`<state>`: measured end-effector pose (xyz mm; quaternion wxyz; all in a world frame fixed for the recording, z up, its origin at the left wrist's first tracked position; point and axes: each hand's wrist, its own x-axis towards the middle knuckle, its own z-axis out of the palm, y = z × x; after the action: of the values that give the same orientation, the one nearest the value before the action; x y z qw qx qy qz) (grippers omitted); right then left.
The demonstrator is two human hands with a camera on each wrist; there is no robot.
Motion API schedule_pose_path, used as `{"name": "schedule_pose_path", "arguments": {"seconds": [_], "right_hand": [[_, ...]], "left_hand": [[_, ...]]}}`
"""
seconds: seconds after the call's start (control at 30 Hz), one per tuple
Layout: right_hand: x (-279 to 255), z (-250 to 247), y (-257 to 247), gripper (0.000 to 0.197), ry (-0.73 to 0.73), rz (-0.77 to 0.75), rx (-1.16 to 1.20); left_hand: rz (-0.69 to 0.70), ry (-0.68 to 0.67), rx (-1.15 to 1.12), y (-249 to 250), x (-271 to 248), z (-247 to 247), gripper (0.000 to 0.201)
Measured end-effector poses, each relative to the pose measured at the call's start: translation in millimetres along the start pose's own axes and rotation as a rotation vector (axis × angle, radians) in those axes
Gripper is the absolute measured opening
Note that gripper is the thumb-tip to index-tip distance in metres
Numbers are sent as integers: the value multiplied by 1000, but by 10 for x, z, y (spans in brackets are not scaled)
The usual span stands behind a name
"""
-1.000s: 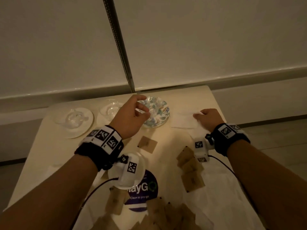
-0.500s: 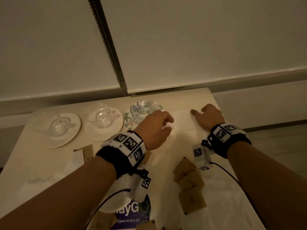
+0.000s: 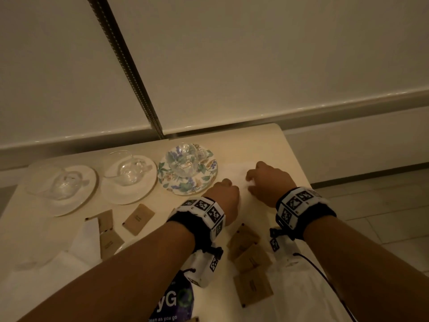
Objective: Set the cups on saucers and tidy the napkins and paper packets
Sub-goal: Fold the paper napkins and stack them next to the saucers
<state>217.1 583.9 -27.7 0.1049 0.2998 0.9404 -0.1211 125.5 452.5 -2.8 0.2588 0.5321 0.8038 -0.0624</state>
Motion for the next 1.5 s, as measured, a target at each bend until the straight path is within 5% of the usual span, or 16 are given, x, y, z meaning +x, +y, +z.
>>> {"name": "schedule_pose_path", "arguments": {"seconds": [0.1, 0.27, 0.4, 0.6, 0.83, 0.93, 1.1, 1.3, 1.43, 1.5], "right_hand": [[-55, 40, 46, 14, 37, 33, 123], [-229, -104, 123, 7, 72, 10, 727], [-372, -263, 59, 7, -76, -32, 882], [-535, -390, -97, 63, 23, -137, 805], [-746, -404, -400, 12, -8, -290, 812], [-904, -432, -534, 16, -96, -280, 827], [-1092, -566, -785, 60, 4, -270, 773], [-1107, -525, -920, 13, 63, -321, 582], [-1117, -382, -669, 7, -101, -178, 456], [-1104, -245, -534, 24, -221, -27, 195]], "left_hand": [[-14, 128, -82, 30, -19, -6, 40], [27, 411, -190, -13, -97, -196, 57], [68, 466, -252, -172, -260, -418, 16], [96, 403, -618, -304, -577, -446, 5], [77, 360, -826, -449, -980, -397, 16], [47, 402, -872, -501, -1189, -396, 11], [44, 428, -875, -553, -1417, -417, 10], [62, 415, -814, -647, -1496, -457, 10], [65, 429, -734, -730, -1525, -471, 21], [55, 434, -700, -736, -1515, -468, 19]]}}
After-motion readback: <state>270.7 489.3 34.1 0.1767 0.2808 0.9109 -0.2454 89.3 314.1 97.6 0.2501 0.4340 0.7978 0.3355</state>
